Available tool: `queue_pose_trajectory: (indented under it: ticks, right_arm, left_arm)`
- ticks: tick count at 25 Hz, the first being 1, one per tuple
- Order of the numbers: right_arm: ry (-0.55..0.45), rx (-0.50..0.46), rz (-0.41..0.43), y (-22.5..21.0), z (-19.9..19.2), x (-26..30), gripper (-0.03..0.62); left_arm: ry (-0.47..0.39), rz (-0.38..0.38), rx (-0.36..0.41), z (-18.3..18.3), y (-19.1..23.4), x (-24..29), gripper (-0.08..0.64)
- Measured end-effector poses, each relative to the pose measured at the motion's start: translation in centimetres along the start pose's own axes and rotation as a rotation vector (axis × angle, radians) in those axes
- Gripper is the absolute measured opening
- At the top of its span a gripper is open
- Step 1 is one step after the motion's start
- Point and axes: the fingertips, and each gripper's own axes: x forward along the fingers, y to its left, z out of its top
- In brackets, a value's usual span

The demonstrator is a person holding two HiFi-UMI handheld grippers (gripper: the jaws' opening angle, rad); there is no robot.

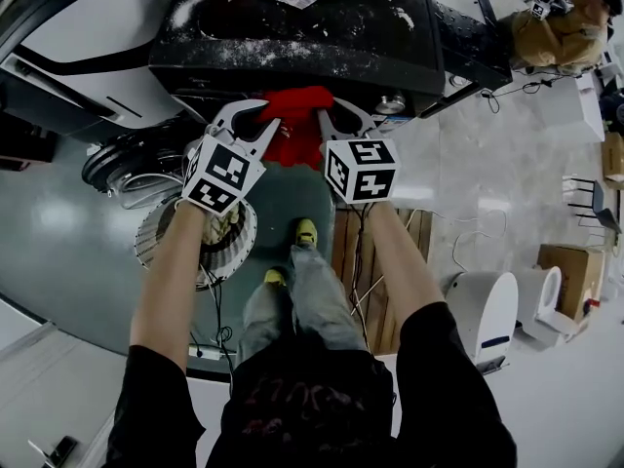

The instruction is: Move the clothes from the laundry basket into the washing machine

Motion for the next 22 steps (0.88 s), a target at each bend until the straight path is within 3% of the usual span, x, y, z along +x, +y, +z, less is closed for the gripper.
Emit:
queue_pose_trajectory:
  ticks: [9, 22]
  right_arm:
    - [-0.009, 0.007, 0.034, 0.1, -4.3, 2.9, 0.034]
    - [-0.026, -0.001, 0.055, -0.4, -12.5, 6.6, 0.034]
  left_arm:
    - [-0.005, 0.021, -0.050, -5.5, -0.5, 3.0, 0.071]
    - [-0.010, 0.037, -0.055, -13.8, -1.7, 7.5, 0.071]
